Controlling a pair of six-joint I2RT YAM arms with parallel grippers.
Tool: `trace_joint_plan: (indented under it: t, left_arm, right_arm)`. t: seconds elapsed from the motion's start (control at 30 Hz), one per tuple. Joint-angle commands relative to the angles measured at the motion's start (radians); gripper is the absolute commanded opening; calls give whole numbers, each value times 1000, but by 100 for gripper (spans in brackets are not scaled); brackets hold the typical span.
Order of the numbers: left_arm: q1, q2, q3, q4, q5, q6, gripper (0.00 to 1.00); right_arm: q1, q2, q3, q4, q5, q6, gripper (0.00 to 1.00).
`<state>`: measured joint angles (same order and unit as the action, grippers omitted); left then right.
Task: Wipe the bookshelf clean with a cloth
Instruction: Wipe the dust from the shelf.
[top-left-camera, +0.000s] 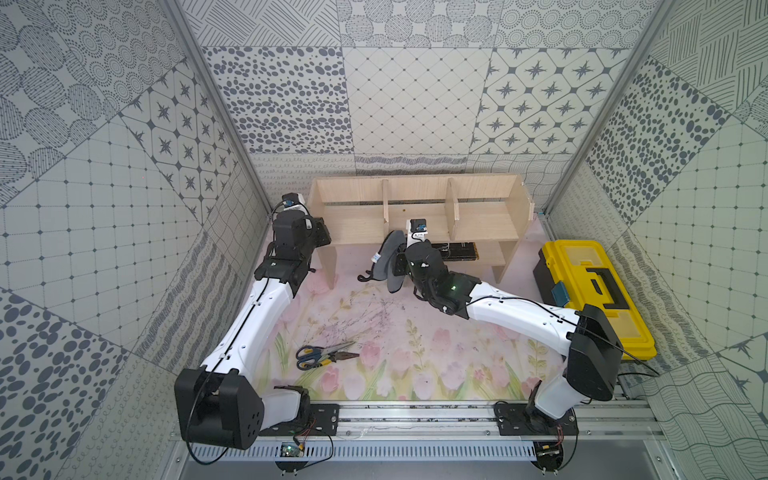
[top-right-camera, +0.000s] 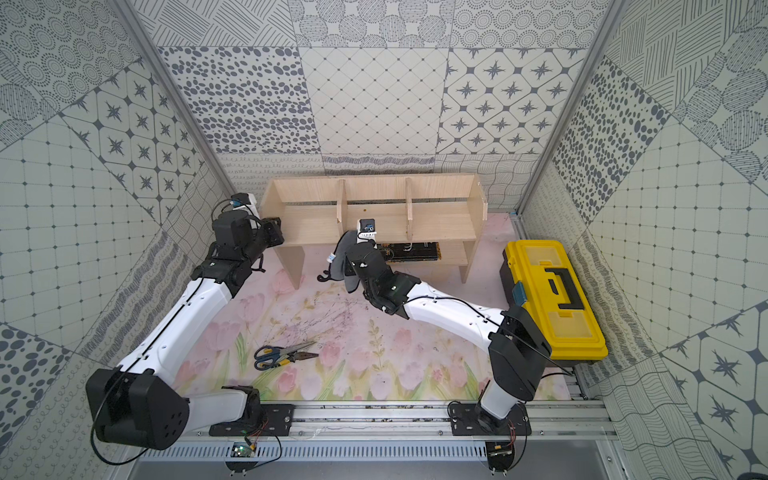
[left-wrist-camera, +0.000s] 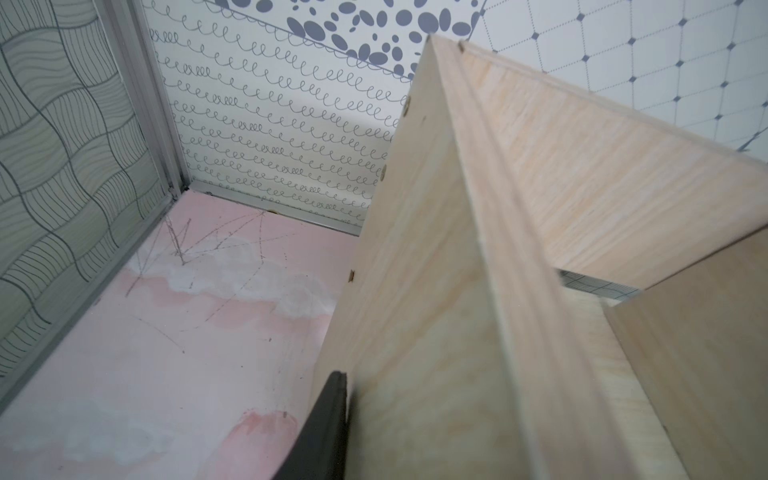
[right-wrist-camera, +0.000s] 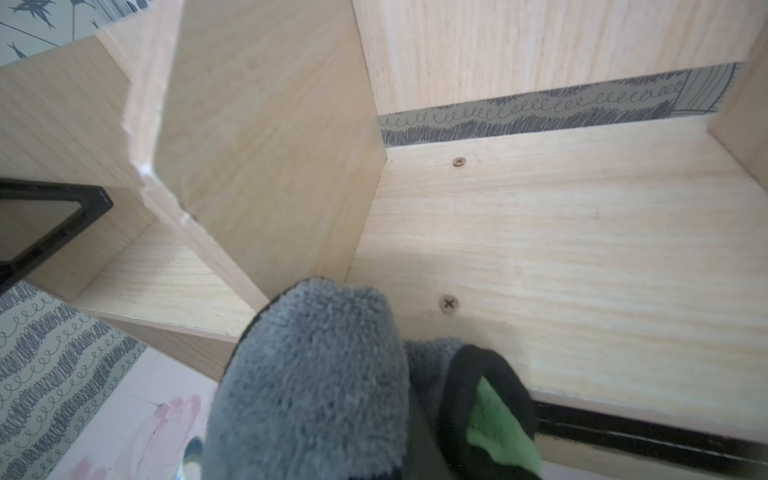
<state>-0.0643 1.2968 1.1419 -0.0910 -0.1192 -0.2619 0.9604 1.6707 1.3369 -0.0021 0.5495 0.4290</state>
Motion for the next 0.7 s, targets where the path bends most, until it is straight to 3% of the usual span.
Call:
trace_joint_plan:
  t: [0.0, 0.33, 0.47, 0.67]
  left_arm:
    - [3, -8, 9, 16, 92, -237, 19]
    - [2, 1, 16, 17, 97, -254, 1]
    - [6, 11, 14, 26, 110, -245, 0]
    - [29, 28, 0, 31, 107, -263, 0]
  right_arm:
    - [45, 122, 155, 53, -31, -47, 0]
    - [173, 469, 633, -69, -118, -84, 0]
    - [181, 463, 613, -63, -117, -75, 0]
    - [165, 358, 447, 13, -117, -53, 0]
